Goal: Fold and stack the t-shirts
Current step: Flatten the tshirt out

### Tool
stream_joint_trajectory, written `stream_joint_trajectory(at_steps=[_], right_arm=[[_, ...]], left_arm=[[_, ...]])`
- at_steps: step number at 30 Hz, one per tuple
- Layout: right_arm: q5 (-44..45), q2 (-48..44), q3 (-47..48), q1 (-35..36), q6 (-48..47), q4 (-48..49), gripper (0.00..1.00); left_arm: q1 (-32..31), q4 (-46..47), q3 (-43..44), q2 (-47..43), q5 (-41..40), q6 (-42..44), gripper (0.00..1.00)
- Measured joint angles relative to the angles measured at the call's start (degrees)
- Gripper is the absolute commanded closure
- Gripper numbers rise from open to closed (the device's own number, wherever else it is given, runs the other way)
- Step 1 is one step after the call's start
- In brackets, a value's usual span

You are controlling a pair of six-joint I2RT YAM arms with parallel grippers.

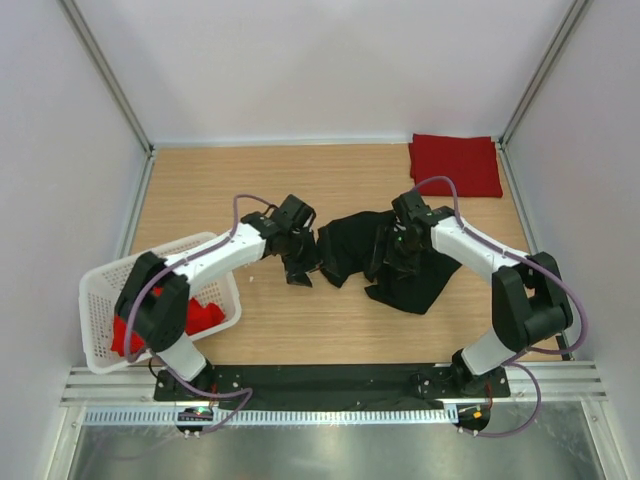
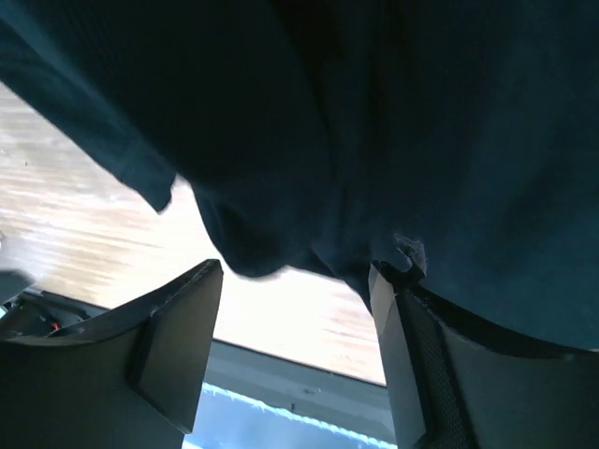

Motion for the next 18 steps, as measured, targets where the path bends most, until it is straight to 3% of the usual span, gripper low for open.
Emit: stream_joint_trajectory(at_steps=[7, 15, 16, 18], right_arm=[[0.59, 2.14, 0.7, 0.57, 0.76, 2.47, 0.43], [0.87, 5.86, 2.23, 0.57, 0.79, 4.28, 0.42], [0.9, 6.23, 2.23, 0.57, 0.79, 4.46, 0.43], [0.9, 7.13, 2.23, 0.57, 0.79, 4.92, 0.5]], left_arm=[[0.17, 2.73, 5.2, 14.32, 0.09, 2.14, 0.26], [0.96, 2.6, 9.75, 22.18, 0.11, 1.81, 0.34], [1.01, 2.8, 10.23, 22.58, 0.0, 1.77, 0.37], [1.07, 2.99, 11.26, 23.47, 0.0, 1.05, 0.62]])
